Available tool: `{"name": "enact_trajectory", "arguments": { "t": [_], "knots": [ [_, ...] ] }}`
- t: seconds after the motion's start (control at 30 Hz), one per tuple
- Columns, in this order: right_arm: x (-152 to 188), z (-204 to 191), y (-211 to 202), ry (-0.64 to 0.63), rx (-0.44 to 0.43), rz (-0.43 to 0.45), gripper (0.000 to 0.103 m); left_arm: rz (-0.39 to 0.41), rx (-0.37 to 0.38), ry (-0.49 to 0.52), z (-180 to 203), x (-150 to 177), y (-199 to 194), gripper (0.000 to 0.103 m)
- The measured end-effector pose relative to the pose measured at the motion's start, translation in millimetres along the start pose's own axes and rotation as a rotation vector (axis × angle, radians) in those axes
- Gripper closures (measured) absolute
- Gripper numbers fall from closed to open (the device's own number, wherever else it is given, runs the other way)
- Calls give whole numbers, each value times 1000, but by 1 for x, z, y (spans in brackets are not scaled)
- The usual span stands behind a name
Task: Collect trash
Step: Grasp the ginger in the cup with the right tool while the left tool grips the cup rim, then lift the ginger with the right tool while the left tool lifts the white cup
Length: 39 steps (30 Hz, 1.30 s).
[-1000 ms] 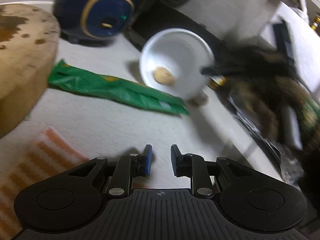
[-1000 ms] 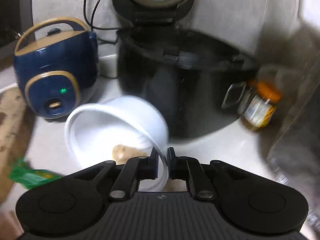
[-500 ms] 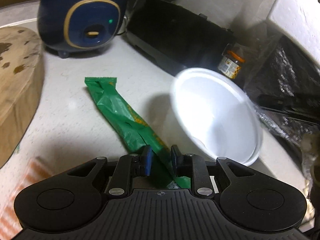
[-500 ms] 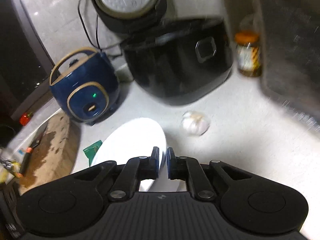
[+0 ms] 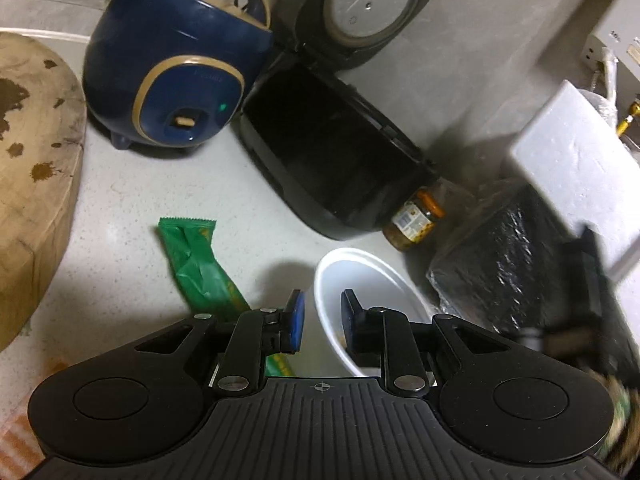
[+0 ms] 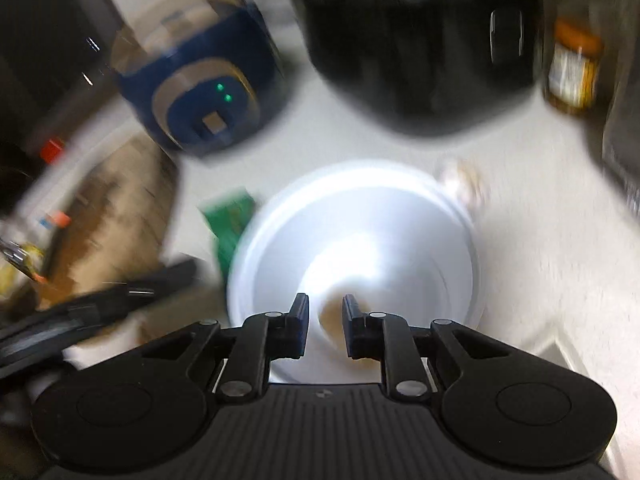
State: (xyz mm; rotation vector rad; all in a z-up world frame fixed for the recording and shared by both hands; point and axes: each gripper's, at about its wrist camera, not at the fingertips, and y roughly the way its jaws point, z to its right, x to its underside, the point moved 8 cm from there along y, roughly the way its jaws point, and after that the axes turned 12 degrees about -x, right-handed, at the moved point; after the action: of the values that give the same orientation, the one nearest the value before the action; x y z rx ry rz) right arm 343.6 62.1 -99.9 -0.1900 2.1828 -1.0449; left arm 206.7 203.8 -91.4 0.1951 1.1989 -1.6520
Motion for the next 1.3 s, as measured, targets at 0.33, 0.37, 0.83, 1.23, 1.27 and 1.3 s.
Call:
{"name": "enact_trajectory", "arguments": {
  "t": [0.33,0.37,0.83,1.23,1.27,1.3],
  "knots": [
    [-28,-4,32,-149,245,-149,58,-18,4,-42,-16,10,0,80],
    [-31,-2,33,-140,254,-162,55,-17,5,-45,-17,10,0,80],
    [-37,9,32,-113,157,-189,69,-27,33,-46,1,1,11,80],
    [-46,36,-125,14,53,286,69,-48,-171,179,28,-5,59,80],
    [-40,51,-136,42,76,315,69,-63,-183,187,28,-3,63,80],
    [-35,66,-142,68,93,330,69,-73,-188,192,28,-1,67,80]
  ]
}}
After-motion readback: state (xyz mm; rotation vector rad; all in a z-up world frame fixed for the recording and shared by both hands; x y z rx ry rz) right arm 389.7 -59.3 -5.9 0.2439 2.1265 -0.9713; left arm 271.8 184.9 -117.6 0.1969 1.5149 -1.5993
